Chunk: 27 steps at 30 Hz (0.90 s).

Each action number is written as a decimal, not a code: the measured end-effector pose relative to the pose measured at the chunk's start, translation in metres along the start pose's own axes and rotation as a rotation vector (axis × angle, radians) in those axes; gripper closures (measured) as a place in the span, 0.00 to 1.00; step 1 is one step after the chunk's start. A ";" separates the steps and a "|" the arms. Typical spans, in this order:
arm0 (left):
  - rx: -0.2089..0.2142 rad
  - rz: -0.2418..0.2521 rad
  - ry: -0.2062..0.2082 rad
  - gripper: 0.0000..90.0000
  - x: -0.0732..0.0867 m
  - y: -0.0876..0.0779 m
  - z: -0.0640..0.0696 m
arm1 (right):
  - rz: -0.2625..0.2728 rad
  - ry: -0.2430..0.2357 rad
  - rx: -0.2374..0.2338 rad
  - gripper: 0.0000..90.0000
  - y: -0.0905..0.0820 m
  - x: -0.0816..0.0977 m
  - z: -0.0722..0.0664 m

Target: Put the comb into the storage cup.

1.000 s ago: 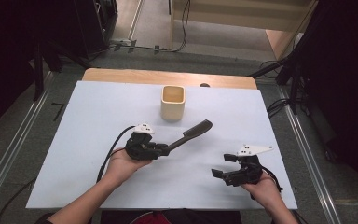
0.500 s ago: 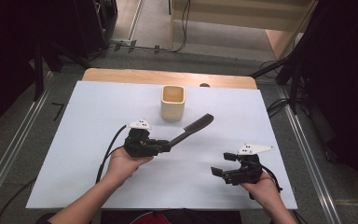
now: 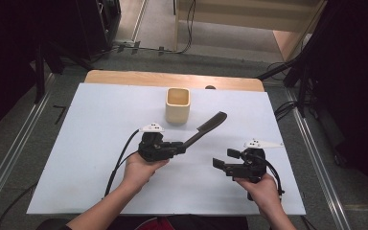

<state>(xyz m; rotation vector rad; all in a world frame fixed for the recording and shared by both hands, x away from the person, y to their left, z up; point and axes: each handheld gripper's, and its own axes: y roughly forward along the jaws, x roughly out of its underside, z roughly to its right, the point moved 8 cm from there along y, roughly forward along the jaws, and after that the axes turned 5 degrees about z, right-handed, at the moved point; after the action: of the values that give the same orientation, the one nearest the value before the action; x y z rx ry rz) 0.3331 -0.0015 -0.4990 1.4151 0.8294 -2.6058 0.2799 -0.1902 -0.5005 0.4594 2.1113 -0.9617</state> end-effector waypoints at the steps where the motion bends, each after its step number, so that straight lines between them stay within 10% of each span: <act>1: -0.003 0.005 -0.012 0.82 -0.001 0.003 0.001 | 0.003 0.002 0.005 0.15 0.000 -0.001 -0.001; 27: -0.112 0.146 -0.047 0.82 -0.005 0.041 0.007 | 0.130 0.085 0.102 0.15 0.013 -0.031 0.002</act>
<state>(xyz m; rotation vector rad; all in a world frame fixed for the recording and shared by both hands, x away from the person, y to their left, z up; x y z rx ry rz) 0.3429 -0.0405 -0.5097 1.3273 0.8186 -2.4347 0.3089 -0.1834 -0.4840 0.6918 2.0851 -0.9927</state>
